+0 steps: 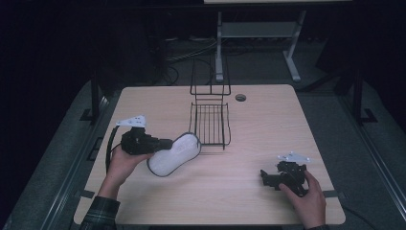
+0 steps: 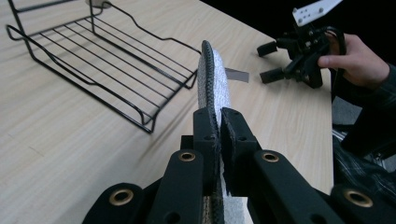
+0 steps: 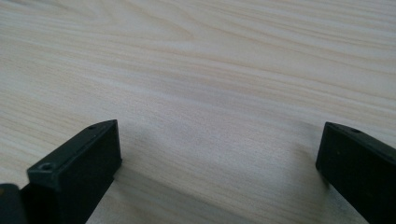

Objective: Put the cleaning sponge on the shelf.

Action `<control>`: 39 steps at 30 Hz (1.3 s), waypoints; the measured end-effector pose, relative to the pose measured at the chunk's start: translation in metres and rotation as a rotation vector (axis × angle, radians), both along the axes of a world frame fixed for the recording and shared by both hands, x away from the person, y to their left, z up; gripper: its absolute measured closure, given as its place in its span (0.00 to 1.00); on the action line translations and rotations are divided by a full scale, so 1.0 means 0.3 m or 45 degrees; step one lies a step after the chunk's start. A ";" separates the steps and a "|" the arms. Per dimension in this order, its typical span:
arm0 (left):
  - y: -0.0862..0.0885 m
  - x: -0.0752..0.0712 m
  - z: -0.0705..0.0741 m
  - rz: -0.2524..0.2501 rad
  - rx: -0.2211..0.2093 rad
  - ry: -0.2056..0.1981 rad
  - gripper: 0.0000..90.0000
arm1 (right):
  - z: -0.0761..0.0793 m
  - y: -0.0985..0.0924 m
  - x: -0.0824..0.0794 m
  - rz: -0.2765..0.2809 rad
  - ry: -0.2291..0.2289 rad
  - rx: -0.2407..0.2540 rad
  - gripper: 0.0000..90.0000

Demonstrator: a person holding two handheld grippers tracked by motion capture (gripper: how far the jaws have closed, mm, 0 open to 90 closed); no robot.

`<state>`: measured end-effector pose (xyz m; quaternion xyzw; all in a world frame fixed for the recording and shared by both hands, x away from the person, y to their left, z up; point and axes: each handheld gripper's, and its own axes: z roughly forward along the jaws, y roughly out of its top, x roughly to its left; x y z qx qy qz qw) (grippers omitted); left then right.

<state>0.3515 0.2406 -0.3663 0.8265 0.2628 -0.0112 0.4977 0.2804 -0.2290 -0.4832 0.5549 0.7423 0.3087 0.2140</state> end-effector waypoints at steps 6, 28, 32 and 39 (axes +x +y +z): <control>-0.004 0.037 0.015 0.019 -0.015 -0.022 0.94 | 0.000 0.000 0.000 -0.001 0.001 0.001 0.00; -0.079 0.195 0.018 0.105 -0.053 -0.046 0.94 | 0.000 0.000 0.000 0.000 0.000 -0.002 0.00; -0.101 0.226 0.026 0.109 -0.051 -0.051 0.94 | 0.000 0.000 0.000 0.000 0.000 -0.002 0.00; -0.145 0.283 0.028 0.107 -0.063 -0.049 0.94 | 0.000 0.000 0.000 0.000 0.000 -0.002 0.00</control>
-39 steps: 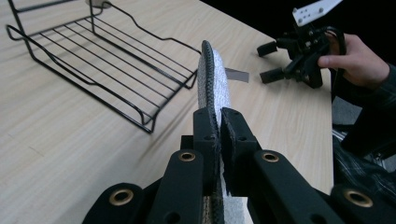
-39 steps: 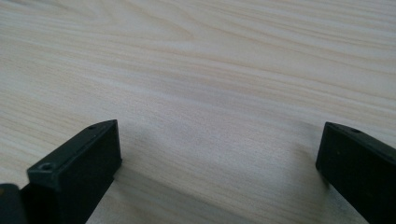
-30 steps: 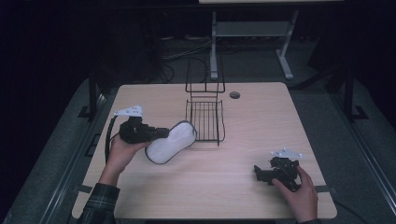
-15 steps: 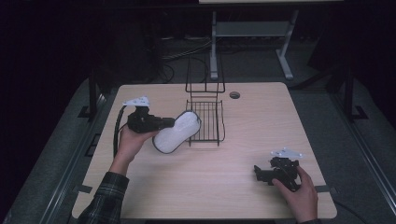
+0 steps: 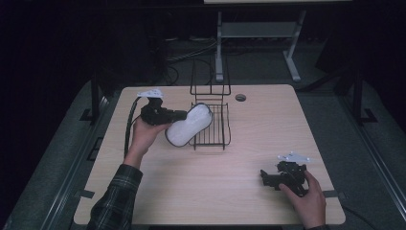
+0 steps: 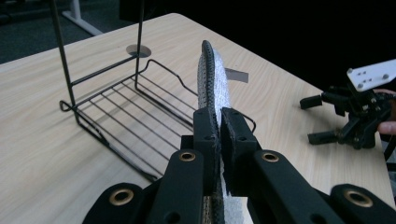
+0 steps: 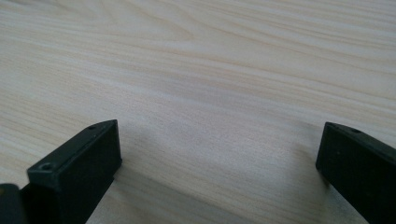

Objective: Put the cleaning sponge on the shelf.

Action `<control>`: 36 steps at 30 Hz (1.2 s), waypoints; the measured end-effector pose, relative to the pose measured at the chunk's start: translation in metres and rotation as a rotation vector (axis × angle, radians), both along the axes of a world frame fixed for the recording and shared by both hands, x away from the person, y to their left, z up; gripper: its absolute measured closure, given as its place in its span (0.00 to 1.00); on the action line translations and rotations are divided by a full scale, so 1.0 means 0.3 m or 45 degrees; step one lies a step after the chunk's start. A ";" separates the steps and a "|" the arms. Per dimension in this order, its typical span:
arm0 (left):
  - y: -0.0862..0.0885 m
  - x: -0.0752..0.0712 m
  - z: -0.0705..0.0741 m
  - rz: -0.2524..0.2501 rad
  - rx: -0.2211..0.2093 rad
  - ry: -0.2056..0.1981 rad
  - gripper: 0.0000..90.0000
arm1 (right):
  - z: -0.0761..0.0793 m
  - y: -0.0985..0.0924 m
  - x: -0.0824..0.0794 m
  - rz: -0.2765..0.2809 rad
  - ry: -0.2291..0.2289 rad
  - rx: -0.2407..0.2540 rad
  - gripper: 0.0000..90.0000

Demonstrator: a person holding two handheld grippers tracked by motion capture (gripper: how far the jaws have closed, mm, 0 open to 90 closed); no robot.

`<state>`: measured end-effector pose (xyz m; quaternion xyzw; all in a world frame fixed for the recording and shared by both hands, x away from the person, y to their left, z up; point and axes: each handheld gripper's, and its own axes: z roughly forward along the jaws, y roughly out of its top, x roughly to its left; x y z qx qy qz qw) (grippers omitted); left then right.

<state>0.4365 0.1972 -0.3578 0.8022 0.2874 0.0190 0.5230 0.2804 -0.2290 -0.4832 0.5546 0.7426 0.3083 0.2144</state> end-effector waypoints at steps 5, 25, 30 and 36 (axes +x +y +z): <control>-0.029 0.040 -0.011 -0.003 -0.002 0.009 0.94 | 0.000 0.000 0.000 0.000 0.000 0.000 0.00; -0.139 0.171 -0.090 0.039 -0.017 0.081 0.94 | 0.000 0.000 0.000 0.000 0.000 0.000 0.00; -0.149 0.191 -0.118 0.063 -0.008 0.100 0.94 | 0.000 0.000 0.000 0.000 0.000 0.000 0.00; -0.148 0.208 -0.142 0.106 0.056 0.070 0.92 | 0.000 0.000 0.000 0.000 0.000 0.000 0.00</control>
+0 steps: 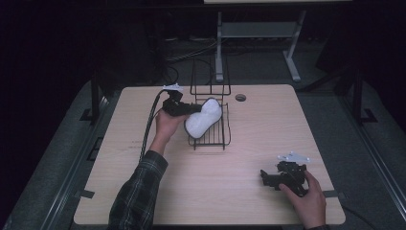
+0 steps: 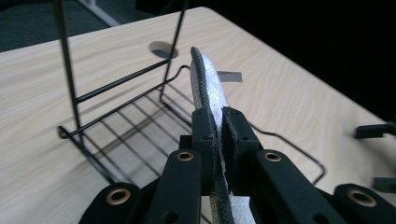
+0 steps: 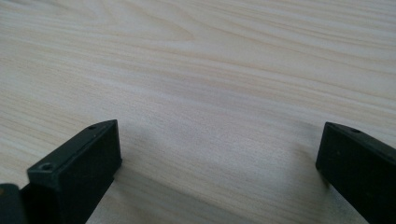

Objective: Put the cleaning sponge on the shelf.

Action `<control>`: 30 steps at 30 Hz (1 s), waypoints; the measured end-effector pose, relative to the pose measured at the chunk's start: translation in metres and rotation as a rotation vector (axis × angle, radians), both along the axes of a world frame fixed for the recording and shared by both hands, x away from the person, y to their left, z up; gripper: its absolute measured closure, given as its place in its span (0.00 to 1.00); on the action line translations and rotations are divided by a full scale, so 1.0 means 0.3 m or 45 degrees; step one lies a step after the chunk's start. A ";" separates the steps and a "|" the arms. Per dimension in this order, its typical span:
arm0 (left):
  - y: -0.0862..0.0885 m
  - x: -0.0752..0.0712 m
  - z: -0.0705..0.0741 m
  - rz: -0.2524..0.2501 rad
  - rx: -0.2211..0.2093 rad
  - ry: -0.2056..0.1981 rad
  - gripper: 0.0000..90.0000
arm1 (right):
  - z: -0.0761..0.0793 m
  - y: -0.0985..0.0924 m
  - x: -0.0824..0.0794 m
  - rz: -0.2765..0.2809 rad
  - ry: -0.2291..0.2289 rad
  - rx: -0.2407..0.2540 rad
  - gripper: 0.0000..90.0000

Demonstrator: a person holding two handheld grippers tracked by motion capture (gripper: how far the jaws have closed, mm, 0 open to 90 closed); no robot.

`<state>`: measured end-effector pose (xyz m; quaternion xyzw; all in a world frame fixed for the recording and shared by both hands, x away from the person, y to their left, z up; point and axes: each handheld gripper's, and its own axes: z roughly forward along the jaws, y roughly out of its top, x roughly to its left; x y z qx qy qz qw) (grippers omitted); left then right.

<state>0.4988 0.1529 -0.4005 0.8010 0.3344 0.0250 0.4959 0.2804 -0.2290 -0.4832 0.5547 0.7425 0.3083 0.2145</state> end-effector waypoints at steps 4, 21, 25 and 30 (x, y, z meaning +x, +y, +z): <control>0.006 0.008 -0.012 0.032 0.024 0.000 0.91 | 0.000 0.000 0.000 0.001 0.000 -0.001 0.00; 0.012 0.026 -0.055 0.086 0.176 -0.012 0.87 | 0.000 0.000 0.000 0.001 0.000 0.000 0.00; 0.016 0.010 -0.049 0.075 0.162 -0.014 0.88 | 0.000 0.000 0.000 0.001 0.000 0.000 0.00; 0.024 -0.034 -0.043 0.019 0.162 -0.024 0.97 | 0.000 0.000 0.000 0.001 0.000 0.000 0.00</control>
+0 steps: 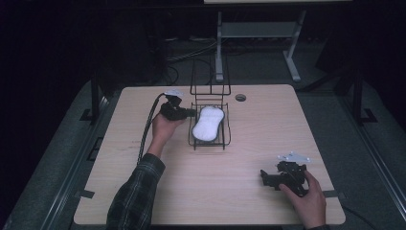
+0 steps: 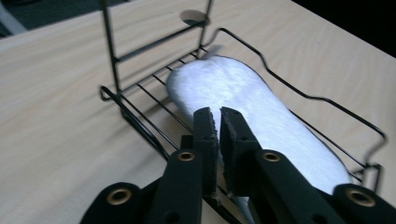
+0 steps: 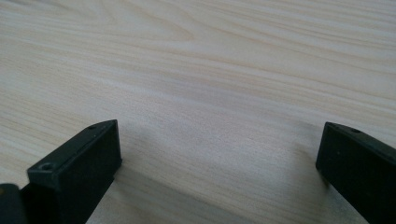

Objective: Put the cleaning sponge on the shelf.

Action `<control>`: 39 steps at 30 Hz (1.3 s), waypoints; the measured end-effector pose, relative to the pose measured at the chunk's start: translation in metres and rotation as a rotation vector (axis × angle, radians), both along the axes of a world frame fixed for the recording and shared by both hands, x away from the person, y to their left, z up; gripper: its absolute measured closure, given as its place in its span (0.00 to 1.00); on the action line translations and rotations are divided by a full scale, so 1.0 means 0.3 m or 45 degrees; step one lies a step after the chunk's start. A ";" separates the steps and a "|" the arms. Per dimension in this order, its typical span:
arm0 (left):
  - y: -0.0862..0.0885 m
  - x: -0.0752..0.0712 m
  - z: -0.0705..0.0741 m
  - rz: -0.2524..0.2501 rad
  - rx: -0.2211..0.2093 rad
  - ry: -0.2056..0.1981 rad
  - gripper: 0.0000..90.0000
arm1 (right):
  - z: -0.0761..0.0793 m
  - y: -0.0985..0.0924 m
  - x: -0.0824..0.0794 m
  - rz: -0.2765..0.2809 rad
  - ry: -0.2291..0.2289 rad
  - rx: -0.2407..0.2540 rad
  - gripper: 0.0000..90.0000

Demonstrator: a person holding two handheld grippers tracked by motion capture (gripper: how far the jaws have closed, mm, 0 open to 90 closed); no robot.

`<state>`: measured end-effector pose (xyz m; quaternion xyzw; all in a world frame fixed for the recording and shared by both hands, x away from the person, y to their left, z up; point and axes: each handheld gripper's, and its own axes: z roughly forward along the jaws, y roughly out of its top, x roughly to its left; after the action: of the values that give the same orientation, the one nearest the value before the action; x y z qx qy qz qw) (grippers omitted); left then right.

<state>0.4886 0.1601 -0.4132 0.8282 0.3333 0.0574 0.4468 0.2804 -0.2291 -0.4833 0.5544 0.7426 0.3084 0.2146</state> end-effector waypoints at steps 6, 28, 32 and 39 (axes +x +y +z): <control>-0.005 -0.059 -0.005 -0.068 0.008 0.008 0.99 | 0.000 0.000 0.000 0.000 0.000 0.000 0.00; -0.114 -0.149 -0.049 -0.208 0.057 0.020 0.99 | 0.000 0.000 0.000 0.000 0.000 0.000 0.00; -0.097 -0.158 -0.038 -0.201 0.054 0.027 0.99 | 0.000 0.000 0.000 0.000 0.000 0.000 0.00; -0.042 -0.213 0.001 -0.179 0.085 0.004 0.86 | 0.000 0.000 0.000 0.000 0.000 0.000 0.00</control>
<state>0.4248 0.1475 -0.4129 0.8640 0.2731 0.0356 0.4215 0.2804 -0.2291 -0.4833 0.5544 0.7426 0.3083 0.2146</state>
